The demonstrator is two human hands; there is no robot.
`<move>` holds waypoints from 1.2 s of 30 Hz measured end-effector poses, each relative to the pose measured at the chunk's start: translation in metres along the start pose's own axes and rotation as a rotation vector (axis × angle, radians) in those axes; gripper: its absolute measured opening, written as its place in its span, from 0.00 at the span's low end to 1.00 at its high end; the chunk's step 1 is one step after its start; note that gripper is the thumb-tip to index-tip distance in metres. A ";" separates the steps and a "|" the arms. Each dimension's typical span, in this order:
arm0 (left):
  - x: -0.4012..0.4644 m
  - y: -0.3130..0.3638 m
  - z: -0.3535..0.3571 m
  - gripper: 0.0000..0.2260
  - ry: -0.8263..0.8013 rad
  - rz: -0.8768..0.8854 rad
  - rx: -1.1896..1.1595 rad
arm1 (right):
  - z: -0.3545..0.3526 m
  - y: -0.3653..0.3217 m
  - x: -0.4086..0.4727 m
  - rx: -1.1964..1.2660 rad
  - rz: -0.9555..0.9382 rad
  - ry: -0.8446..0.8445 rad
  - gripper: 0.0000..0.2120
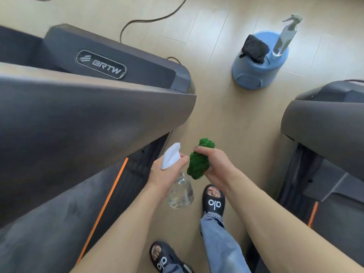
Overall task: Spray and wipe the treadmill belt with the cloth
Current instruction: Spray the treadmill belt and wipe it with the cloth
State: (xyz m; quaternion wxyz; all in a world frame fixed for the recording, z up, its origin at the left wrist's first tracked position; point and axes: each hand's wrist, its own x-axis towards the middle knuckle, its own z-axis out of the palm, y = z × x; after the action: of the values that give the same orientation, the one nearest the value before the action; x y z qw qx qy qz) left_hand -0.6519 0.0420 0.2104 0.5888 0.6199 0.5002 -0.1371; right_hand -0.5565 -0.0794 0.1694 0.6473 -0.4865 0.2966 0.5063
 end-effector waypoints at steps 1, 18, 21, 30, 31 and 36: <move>-0.002 -0.007 -0.005 0.03 0.017 -0.002 0.002 | 0.004 0.008 0.002 -0.024 -0.032 0.030 0.12; -0.036 -0.201 -0.162 0.10 0.379 -0.120 -0.176 | 0.106 0.177 0.012 -0.117 -0.168 -0.159 0.23; -0.026 -0.222 -0.185 0.14 0.447 -0.107 -0.226 | 0.133 0.197 0.023 -0.171 -0.185 -0.220 0.22; 0.041 -0.251 -0.233 0.10 0.604 0.071 -0.368 | 0.201 0.217 0.091 -0.371 -0.629 -0.128 0.13; 0.049 -0.253 -0.236 0.08 0.605 0.085 -0.379 | 0.204 0.219 0.101 -0.456 -0.728 -0.063 0.14; 0.096 -0.265 -0.254 0.09 0.610 0.102 -0.421 | 0.210 0.239 0.154 -0.791 -1.101 0.091 0.13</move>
State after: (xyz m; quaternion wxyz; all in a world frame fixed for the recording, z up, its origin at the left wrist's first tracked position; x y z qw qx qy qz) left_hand -0.9215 0.2542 0.0487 0.5333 0.5219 0.6382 0.1894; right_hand -0.7572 0.1757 0.0289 0.5711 -0.7874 -0.1748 0.1525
